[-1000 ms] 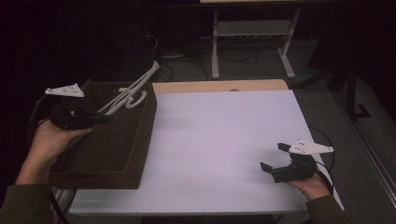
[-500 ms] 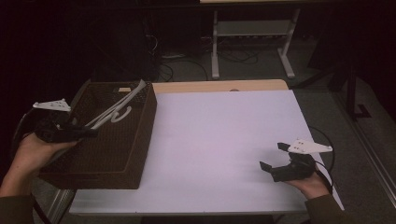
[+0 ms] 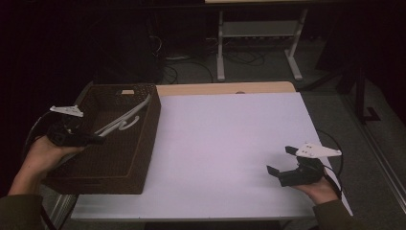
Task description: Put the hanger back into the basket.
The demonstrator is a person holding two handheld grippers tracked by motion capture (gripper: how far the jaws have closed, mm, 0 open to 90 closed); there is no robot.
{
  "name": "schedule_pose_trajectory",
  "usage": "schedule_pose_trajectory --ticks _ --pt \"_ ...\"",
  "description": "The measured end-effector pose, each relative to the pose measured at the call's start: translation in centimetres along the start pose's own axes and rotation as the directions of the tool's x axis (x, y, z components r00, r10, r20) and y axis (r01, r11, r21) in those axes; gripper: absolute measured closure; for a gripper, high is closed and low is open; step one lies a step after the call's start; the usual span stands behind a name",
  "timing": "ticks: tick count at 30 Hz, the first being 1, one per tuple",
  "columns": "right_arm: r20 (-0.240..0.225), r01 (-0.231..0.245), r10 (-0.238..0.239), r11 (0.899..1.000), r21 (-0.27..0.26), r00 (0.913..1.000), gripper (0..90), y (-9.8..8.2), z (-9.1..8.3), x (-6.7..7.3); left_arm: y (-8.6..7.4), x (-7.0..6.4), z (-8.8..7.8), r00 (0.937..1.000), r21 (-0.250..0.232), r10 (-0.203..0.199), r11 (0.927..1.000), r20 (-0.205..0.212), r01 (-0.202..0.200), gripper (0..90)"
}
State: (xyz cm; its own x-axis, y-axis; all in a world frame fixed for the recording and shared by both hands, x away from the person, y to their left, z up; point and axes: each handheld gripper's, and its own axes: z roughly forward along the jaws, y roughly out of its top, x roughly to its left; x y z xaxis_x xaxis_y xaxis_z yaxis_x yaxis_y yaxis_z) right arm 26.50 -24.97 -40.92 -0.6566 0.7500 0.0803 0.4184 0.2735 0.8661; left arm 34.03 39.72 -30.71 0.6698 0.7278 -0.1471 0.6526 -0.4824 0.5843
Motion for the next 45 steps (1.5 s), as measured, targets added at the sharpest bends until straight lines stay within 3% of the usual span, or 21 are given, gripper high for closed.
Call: schedule_pose_trajectory --ticks 6,7,12,19,23,28,37,41,45 --pt "0.001 0.001 -0.001 1.0 0.0 1.0 0.4 0.0 0.0 -0.1 -0.4 0.6 0.6 0.9999 0.021 0.01 0.9997 -0.011 -0.01 80.6" --pt "0.001 0.0 0.0 1.0 0.0 1.0 0.4 0.0 0.0 -0.1 -0.5 0.6 0.6 0.9997 0.022 0.02 0.9996 -0.015 -0.019 76.1" --pt "0.002 0.001 -0.001 1.0 0.0 1.0 0.4 0.0 0.0 0.0 -0.7 0.8 0.1 0.9992 -0.018 0.012 0.9998 -0.037 -0.012 63.0" --pt "0.003 0.001 -0.001 1.0 -0.006 1.0 0.3 0.1 -0.1 0.0 -0.3 0.1 -0.5 0.9996 -0.103 0.001 0.9947 -0.029 -0.004 48.3" --pt "0.003 0.0 0.0 1.0 -0.019 1.0 0.4 0.4 -0.3 -0.1 0.2 -1.0 -0.7 0.9996 -0.202 -0.02 0.9792 -0.019 0.015 39.3" --pt "0.006 -0.003 0.003 0.999 -0.05 1.0 0.4 1.1 -0.6 -0.3 0.9 -2.5 -0.6 0.9997 -0.281 0.005 0.9596 -0.023 -0.011 29.3" --pt "-0.005 -0.021 0.021 0.992 -0.126 0.9998 0.4 2.9 -1.3 -0.2 2.1 -5.3 1.0 0.9998 -0.392 0.017 0.9199 -0.007 -0.018 17.1" --pt "-0.01 -0.017 0.015 0.989 -0.15 0.9998 0.4 3.6 -1.3 0.0 2.6 -6.9 1.7 0.9988 -0.433 0.047 0.9006 0.011 -0.038 15.0" --pt "-0.015 -0.014 0.011 0.985 -0.173 0.9998 0.4 4.4 -1.4 0.2 3.1 -8.3 2.5 0.9972 -0.461 0.07 0.8862 0.028 -0.049 12.7"
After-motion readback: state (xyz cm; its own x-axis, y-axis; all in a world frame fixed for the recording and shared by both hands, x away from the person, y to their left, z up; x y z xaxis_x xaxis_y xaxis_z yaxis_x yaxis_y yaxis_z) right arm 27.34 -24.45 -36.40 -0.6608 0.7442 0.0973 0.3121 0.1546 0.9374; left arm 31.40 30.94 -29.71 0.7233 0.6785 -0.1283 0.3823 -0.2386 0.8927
